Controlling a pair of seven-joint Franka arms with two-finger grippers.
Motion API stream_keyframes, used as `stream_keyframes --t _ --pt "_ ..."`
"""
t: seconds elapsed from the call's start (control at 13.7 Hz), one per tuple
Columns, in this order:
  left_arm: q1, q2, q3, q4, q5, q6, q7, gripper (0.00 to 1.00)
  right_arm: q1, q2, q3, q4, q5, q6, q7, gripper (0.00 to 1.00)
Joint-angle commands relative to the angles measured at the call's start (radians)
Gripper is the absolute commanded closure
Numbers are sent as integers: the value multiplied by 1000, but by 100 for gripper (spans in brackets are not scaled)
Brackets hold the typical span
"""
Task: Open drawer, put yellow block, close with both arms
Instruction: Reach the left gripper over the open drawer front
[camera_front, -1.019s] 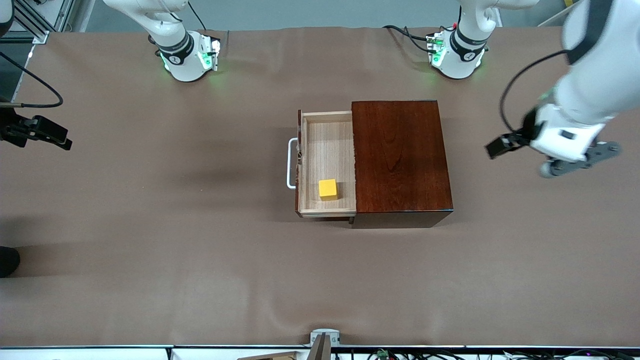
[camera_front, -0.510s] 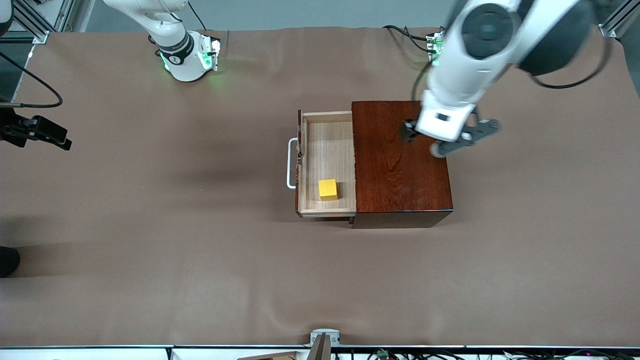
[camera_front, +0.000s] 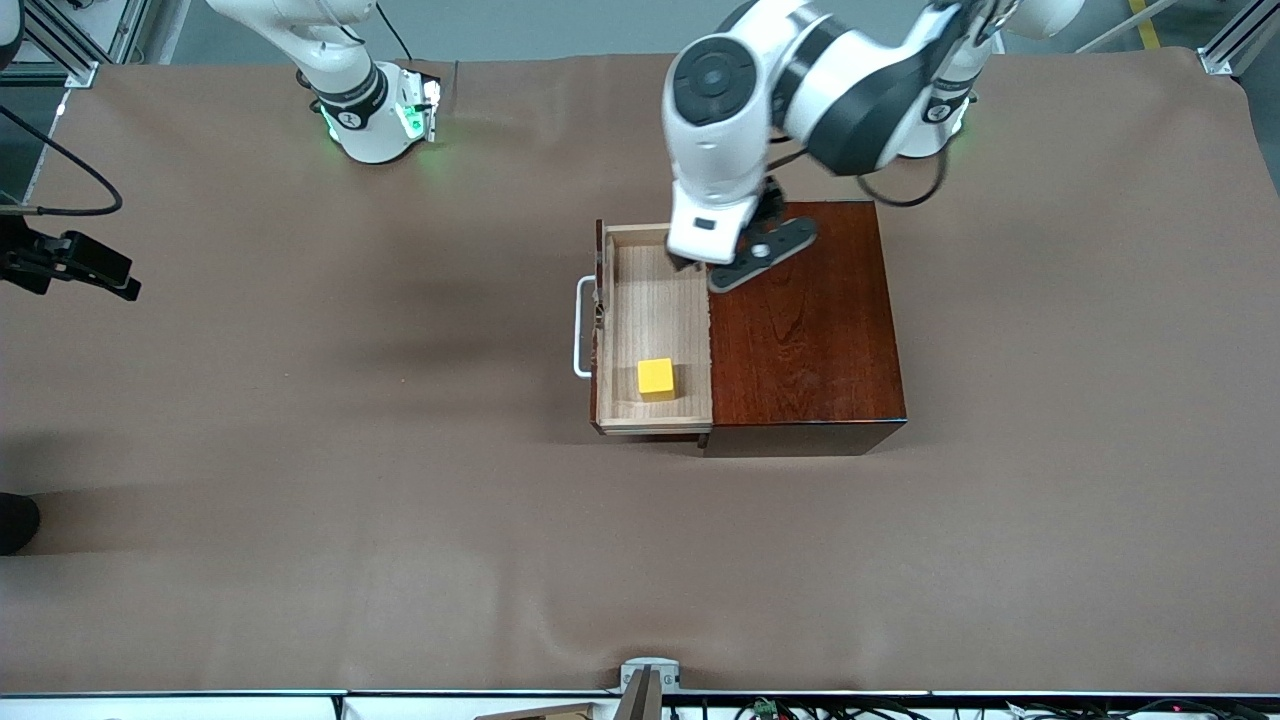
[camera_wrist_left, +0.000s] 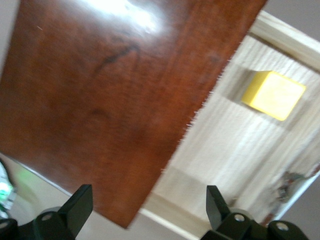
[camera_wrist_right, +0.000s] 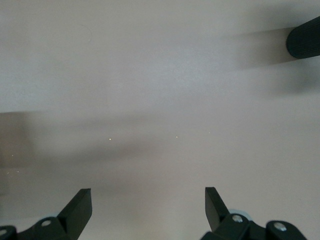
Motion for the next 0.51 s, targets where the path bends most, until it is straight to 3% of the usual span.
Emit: stream_keyframes --t 0.0,0.44 --pt "-49 130 13 146 6 36 -144 0 -25 -12 17 1 -2 -6 13 0" --pt "-127 206 16 148 6 298 -541 0 -28 -12 17 3 -2 -3 13 0"
